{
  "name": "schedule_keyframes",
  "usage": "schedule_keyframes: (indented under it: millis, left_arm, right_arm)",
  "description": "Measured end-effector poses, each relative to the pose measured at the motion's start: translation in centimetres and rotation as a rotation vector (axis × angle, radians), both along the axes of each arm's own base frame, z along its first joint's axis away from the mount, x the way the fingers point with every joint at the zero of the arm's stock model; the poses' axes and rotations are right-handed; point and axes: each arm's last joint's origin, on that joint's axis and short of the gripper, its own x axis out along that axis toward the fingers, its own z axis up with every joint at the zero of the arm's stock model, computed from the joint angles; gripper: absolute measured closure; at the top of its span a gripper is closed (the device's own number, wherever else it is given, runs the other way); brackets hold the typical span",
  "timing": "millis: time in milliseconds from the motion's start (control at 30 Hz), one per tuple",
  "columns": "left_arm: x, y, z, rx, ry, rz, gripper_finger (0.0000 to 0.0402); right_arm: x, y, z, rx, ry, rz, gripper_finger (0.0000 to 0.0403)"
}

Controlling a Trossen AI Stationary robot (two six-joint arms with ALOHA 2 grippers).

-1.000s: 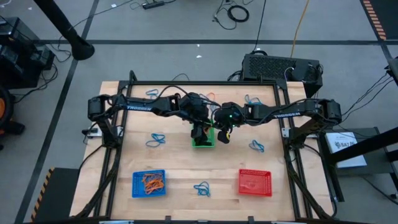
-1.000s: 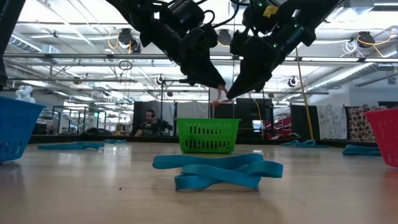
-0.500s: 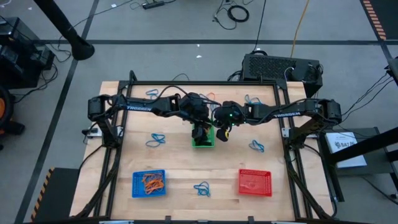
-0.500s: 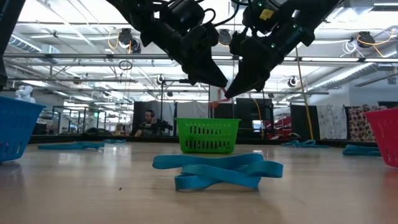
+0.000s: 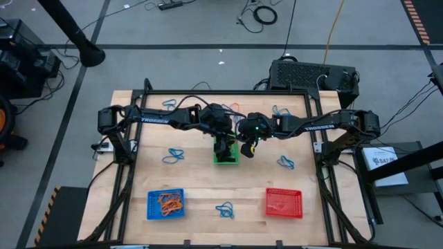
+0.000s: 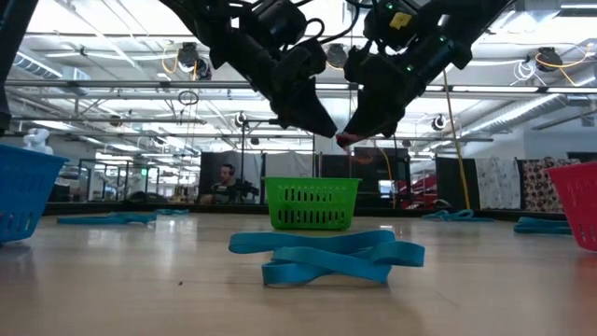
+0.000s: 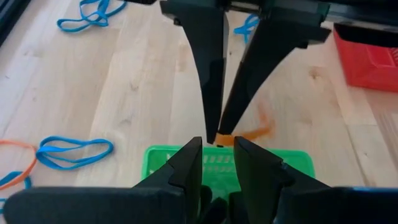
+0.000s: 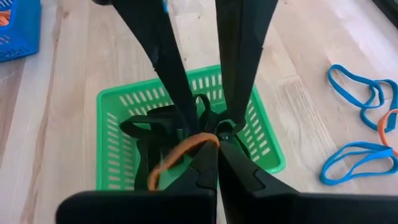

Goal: Sort rubber bands into baskets
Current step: Put the orange rubber band into the blue bin

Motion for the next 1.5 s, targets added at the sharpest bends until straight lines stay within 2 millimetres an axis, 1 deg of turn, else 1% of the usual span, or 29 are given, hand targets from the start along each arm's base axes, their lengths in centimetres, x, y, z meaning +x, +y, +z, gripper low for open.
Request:
schedule_keyframes:
  millis: [267,500,800,1033,1133,1300,1500]
  left_arm:
    - [0.0,0.0,0.0,-0.001,0.003,0.000,0.0302]
    - [0.2,0.0,0.2,0.004,-0.032,-0.003,0.0302]
    - [0.5,-0.5,0.4,-0.040,-0.056,0.018,0.0302]
    - [1.6,-0.9,-1.8,-0.026,-0.026,0.050,0.0302]
    - [1.7,-0.9,-2.0,-0.017,-0.019,0.060,0.0302]
    - [1.5,-0.9,-2.2,0.068,0.008,0.023,0.0302]
    - [1.5,-1.6,-2.3,0.175,0.032,-0.014,0.0302]
  right_arm:
    - [0.1,0.0,0.1,-0.002,-0.009,0.000,0.0403]
    - [-0.3,0.0,-0.3,0.014,0.041,-0.008,0.0403]
    - [-0.3,-0.3,-0.3,-0.001,0.038,-0.148,0.0403]
    - [-0.1,-0.3,0.0,0.018,0.004,-0.154,0.0403]
    - [-0.2,-0.3,-0.1,0.019,0.014,-0.154,0.0403]
    - [-0.4,-0.2,-0.3,0.030,0.048,-0.145,0.0403]
    - [-0.4,0.0,-0.4,0.105,0.049,-0.061,0.0403]
